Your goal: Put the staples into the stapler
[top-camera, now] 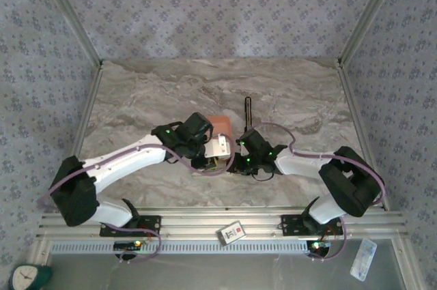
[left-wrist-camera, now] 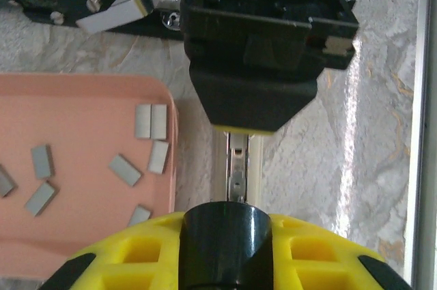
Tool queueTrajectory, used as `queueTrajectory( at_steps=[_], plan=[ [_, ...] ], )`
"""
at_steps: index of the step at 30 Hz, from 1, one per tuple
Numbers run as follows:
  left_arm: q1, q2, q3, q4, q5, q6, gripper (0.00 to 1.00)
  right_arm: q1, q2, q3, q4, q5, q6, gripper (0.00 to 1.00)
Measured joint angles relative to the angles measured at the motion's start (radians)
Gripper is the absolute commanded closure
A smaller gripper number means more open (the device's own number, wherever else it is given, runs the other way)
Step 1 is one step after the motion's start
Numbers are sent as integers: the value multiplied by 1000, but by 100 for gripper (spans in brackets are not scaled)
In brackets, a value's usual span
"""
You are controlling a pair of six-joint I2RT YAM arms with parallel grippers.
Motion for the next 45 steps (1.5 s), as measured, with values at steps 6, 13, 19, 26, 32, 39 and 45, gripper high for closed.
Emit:
queueTrajectory(
  at_steps=[6,13,19,26,32,39,45],
  plan=[
    [-29,98,23,55,7,-19,100,-4,-12,-31,51,-7,8,76],
    [-48,155,26,99,13,-27,100,-20,-45,-113,178,-35,34,74],
    [-50,159,26,106,23,-30,100,-40,-84,-185,277,-62,61,69],
    [-61,171,27,118,29,-30,100,-67,-177,-246,253,-61,79,63],
    [-74,220,45,124,28,-30,100,-89,-289,-274,175,-52,87,61],
    [-95,272,77,117,17,-30,85,-130,-421,-282,49,-33,90,58],
    [-100,277,79,122,26,-31,56,-142,-482,-282,-16,-26,90,54]
  ],
)
